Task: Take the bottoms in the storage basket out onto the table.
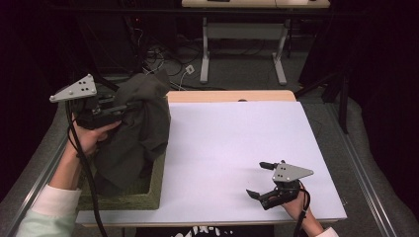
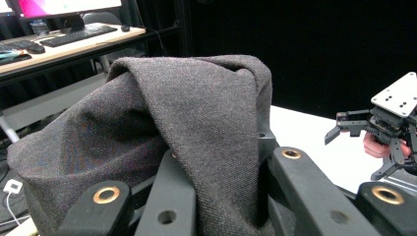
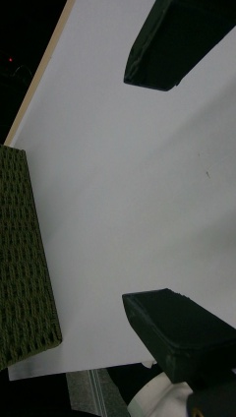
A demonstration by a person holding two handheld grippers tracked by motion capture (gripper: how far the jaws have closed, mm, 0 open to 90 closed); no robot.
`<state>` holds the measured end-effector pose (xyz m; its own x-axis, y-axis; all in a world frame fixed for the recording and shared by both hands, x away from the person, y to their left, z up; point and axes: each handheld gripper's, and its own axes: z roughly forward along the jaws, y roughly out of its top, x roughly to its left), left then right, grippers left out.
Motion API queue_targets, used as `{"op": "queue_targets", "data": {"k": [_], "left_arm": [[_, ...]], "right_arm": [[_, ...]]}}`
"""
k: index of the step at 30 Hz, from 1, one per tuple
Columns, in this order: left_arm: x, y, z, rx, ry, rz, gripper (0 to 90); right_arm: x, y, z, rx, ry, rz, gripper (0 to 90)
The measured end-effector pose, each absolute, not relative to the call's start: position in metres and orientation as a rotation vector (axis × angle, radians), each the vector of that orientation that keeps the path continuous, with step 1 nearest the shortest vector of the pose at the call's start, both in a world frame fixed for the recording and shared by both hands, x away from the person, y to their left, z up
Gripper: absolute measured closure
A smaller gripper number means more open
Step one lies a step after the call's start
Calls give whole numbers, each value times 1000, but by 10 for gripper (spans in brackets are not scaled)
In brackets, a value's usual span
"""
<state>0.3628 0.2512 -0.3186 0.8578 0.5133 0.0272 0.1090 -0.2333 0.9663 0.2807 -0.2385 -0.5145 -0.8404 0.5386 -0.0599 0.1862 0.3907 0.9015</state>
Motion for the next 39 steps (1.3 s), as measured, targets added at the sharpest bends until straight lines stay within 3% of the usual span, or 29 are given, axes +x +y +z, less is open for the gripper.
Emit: {"op": "queue_targets", "data": {"k": [39], "left_arm": [[370, 208, -295, 1799, 401, 387, 789]], "right_arm": [[281, -239, -514, 627, 2304, 1436, 18]]}}
